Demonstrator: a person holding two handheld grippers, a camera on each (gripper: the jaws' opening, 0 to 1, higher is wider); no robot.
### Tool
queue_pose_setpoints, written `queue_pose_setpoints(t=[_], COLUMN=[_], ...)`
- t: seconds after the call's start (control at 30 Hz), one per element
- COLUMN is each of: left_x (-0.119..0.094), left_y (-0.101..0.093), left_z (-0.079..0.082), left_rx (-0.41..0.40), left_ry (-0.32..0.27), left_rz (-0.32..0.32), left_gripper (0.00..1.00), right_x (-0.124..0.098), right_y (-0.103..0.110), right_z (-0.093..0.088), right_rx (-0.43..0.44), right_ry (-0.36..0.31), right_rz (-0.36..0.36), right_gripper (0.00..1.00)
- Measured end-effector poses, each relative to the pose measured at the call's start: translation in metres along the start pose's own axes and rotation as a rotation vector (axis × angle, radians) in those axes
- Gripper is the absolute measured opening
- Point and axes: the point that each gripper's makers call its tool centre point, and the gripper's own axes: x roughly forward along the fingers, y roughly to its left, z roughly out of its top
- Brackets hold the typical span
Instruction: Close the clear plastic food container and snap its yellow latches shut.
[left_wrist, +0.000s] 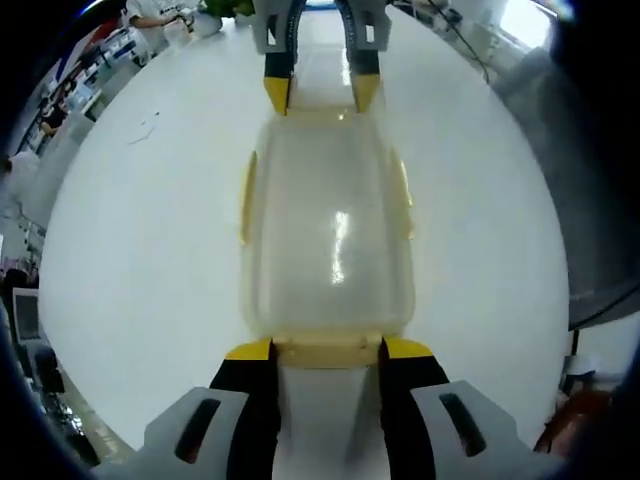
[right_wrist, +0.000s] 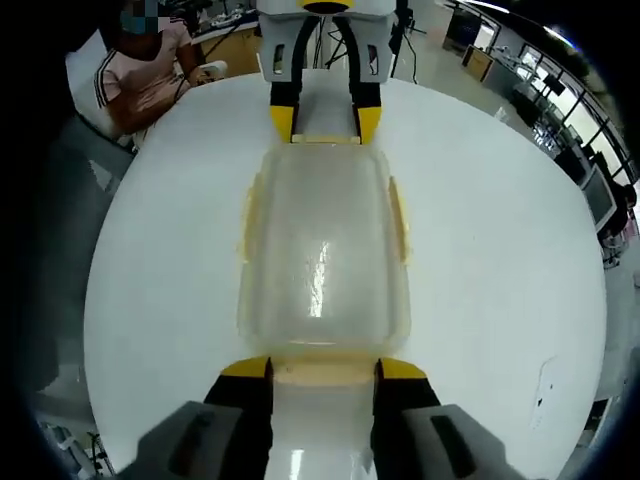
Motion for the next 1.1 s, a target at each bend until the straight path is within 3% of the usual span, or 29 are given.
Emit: queue_pose_setpoints(t=[0.5,0.67,1.0,1.1], left_x=[-0.059,-0.075,-0.074,-0.072], left_y=[-0.005,-0.008,-0.007,-0.005], left_z=[0.025,0.032,0.031,0.039], left_rx=[0.012,0.05,0.061,0.08], left_ry=[-0.027,-0.034,-0.042,-0.072], left_rz=[0.044,0.065,0.076,0.074], left_gripper=[0.35,0.35,0.35,0.35], right_x=[-0.06,-0.065,-0.068,-0.069], right_y=[0.008,0.015,0.016,0.016], right_z=[0.014,0.015,0.015,0.008], right_rx=[-0.007,0.008,0.027,0.05], right_ry=[-0.039,-0.03,-0.006,0.011], right_rz=[-0.042,-0.054,-0.066,-0.071], right_gripper=[0.36,0.36,0.36,0.36])
